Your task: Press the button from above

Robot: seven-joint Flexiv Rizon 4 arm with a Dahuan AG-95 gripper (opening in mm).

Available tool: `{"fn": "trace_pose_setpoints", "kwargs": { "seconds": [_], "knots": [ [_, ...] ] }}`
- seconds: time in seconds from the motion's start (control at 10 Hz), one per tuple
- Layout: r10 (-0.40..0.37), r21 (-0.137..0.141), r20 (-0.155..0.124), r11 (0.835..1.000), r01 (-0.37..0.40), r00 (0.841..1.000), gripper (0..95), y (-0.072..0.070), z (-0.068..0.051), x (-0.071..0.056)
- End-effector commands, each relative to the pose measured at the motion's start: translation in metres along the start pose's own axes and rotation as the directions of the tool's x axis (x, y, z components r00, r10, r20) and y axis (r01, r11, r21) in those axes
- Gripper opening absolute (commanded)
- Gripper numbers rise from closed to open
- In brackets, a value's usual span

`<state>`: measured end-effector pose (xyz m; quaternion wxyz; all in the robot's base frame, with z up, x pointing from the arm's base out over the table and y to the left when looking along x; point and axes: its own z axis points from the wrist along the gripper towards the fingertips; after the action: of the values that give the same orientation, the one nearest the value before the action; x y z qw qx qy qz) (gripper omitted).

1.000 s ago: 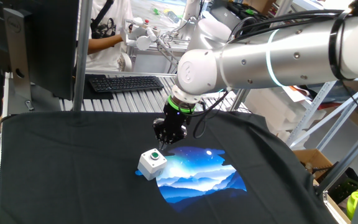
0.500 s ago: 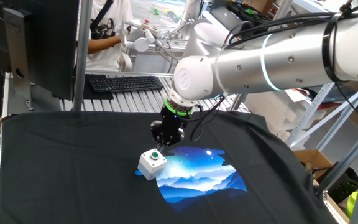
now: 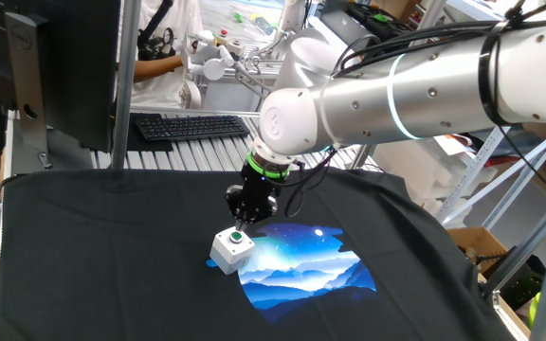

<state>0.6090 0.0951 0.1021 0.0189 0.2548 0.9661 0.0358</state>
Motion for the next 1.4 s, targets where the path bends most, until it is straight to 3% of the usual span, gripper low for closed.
{"fn": "trace_pose_setpoints", "kwargs": {
  "seconds": [0.1,0.4,1.4],
  "knots": [
    [-0.003,-0.005,0.005,1.0,0.003,1.0,0.0,0.0004,0.003,0.0002],
    [-0.004,-0.01,0.013,1.0,0.004,1.0,0.0,0.0,0.0076,-0.0008],
    [-0.001,-0.016,0.007,1.0,0.001,1.0,0.0,0.0013,0.0066,-0.0017]
  ]
}}
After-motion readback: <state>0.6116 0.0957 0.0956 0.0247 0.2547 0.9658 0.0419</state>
